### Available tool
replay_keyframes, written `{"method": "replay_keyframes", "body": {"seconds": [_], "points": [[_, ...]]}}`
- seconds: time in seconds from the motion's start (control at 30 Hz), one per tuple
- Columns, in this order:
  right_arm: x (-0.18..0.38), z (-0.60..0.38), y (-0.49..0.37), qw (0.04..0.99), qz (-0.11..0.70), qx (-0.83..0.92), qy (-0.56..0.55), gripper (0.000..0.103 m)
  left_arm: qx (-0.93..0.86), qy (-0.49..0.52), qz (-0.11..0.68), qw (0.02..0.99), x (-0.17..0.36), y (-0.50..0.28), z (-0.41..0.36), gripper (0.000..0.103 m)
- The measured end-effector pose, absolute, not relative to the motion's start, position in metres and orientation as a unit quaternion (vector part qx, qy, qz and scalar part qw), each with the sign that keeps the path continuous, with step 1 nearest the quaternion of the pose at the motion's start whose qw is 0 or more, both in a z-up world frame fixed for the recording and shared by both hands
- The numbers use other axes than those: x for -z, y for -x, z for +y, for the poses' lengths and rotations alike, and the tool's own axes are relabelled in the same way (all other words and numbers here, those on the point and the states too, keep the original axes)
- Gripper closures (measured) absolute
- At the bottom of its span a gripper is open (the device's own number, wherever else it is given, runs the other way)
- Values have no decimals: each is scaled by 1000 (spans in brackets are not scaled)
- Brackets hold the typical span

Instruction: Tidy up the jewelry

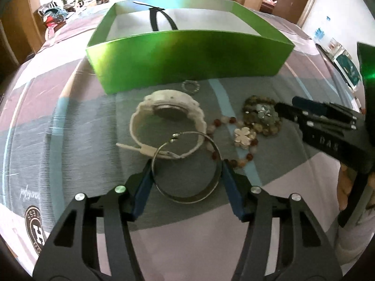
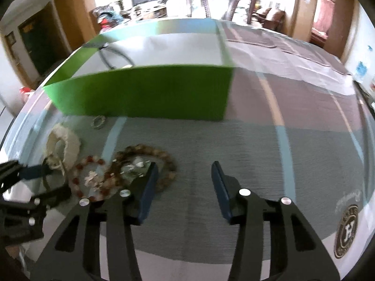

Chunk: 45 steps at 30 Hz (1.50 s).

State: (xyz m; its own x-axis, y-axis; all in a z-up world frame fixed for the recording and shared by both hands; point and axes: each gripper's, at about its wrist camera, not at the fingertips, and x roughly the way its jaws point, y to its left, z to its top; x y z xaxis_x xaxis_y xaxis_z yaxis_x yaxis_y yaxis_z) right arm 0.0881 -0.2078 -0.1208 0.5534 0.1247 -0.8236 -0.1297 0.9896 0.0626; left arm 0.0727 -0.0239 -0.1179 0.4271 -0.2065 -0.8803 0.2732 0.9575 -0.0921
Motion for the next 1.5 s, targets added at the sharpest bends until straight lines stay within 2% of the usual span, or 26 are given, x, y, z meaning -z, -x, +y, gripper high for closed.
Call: {"method": "replay_keyframes", "body": {"seconds": [0.07, 0.13, 0.17, 0.2, 0.27, 0.73, 1.13, 1.17, 1.2, 1.23, 1.27, 1.33, 1.47, 1.5], "points": [[121, -205, -85, 884, 462, -72, 9, 56, 140, -35, 515, 845, 117, -73, -23, 46], [121, -203, -84, 884, 461, -78, 9, 61, 136, -41, 514, 846, 117, -75, -25, 45], [121, -203, -83, 882, 463, -85, 6, 71, 133, -44, 515, 846, 117, -76, -23, 44], [122, -202, -84, 880, 467, -90, 6, 91, 130, -48, 517, 845, 118, -76, -23, 44], [124, -200, -83, 878, 470, -93, 8, 95, 127, -55, 515, 846, 119, -76, -22, 45], [92, -241, -82, 908, 406, -63, -78, 95, 100, -44, 466, 878, 82, -67, 1, 45], [76, -207, -70, 883, 405, -227, -73, 95, 65, -42, 485, 871, 90, -74, 20, 45], [79, -203, -71, 883, 411, -217, -62, 88, 65, -43, 486, 870, 90, -74, 20, 45], [82, -201, -73, 887, 417, -194, -48, 69, 66, -43, 487, 870, 92, -73, 19, 45], [87, -200, -76, 893, 421, -157, -28, 60, 67, -43, 488, 869, 93, -72, 18, 45], [89, -200, -78, 896, 424, -132, -15, 57, 69, -42, 489, 869, 94, -72, 18, 45], [99, -205, -84, 896, 437, -78, 3, 57, 71, -41, 492, 867, 96, -73, 16, 45], [113, -207, -92, 883, 461, -84, -1, 57, 74, -39, 500, 862, 102, -77, 15, 45], [116, -205, -92, 881, 464, -88, 1, 64, 75, -39, 502, 861, 103, -77, 15, 45]]}}
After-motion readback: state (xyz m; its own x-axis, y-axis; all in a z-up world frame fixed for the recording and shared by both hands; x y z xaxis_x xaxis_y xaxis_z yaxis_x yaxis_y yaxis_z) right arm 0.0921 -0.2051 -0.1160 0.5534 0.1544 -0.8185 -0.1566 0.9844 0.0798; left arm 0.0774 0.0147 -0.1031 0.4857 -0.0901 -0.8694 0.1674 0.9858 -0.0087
